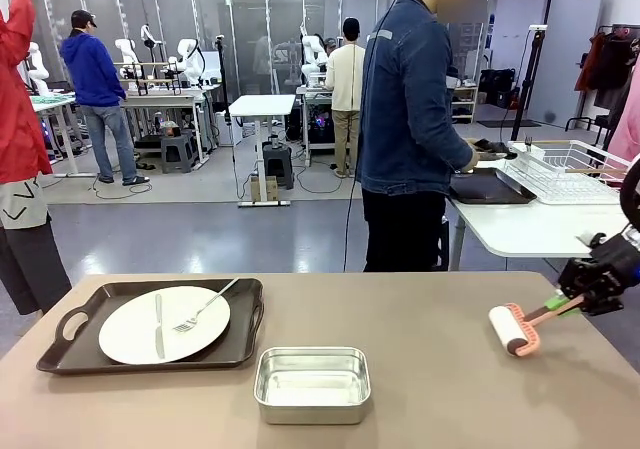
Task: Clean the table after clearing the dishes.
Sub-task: When the left (or right) Handle tray is removed, use the left hand (or right hand) to clean the left (or right) side of the table with the Lint Roller.
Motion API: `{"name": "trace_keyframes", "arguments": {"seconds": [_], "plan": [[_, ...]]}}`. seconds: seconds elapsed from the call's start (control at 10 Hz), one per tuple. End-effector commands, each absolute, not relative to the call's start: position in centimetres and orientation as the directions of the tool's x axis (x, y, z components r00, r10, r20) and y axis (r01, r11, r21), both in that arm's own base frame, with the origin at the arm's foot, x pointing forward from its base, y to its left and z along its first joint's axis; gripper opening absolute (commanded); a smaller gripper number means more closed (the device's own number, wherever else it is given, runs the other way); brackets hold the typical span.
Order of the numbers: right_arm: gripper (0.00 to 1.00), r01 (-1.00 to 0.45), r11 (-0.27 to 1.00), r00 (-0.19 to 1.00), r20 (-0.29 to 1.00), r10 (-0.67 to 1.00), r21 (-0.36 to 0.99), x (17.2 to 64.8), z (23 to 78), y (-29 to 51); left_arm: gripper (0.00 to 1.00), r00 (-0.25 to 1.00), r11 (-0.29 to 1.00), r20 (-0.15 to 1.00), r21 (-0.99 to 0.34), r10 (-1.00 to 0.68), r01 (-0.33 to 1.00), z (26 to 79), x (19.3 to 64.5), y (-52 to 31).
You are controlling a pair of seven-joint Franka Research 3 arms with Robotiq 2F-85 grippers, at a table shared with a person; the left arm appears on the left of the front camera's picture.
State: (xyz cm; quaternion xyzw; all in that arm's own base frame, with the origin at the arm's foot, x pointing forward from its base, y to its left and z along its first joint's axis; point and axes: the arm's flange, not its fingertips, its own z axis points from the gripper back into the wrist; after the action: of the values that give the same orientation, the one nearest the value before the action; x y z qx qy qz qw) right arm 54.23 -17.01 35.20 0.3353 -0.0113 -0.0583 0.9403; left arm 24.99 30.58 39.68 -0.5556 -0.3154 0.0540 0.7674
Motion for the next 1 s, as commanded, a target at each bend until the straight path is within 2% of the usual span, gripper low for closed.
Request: {"name": "trace_keyframes", "arguments": {"seconds": [0.0,0.3,0.6,0.7,0.9], "plan": [[0.21,0.106,0.861,0.994,-0.026,-0.108,0.497,54.4,34.8,-18.6,1.00,0.793,0.374,0.428,-0.886,0.434,0.273,39.8,24.7,30.7],[0.21,0.041,0.889,0.996,0.048,-0.071,0.456,54.0,40.2,-17.6,1.00,0.793,0.374,0.428,-0.886,0.434,0.273,39.8,24.7,30.7],[0.21,0.051,0.913,0.987,0.121,-0.109,0.406,52.6,45.1,-16.3,1.00,0.793,0.374,0.428,-0.886,0.434,0.273,39.8,24.7,30.7],[0.21,0.031,0.899,0.985,0.139,-0.101,0.437,52.4,46.2,-15.5,1.00,0.793,0.374,0.428,-0.886,0.434,0.273,39.8,24.7,30.7],[0.21,0.015,0.900,0.991,0.113,-0.071,0.436,53.9,44.5,-17.9,1.00,0.793,0.374,0.428,-0.886,0.434,0.273,39.8,24.7,30.7]]}}
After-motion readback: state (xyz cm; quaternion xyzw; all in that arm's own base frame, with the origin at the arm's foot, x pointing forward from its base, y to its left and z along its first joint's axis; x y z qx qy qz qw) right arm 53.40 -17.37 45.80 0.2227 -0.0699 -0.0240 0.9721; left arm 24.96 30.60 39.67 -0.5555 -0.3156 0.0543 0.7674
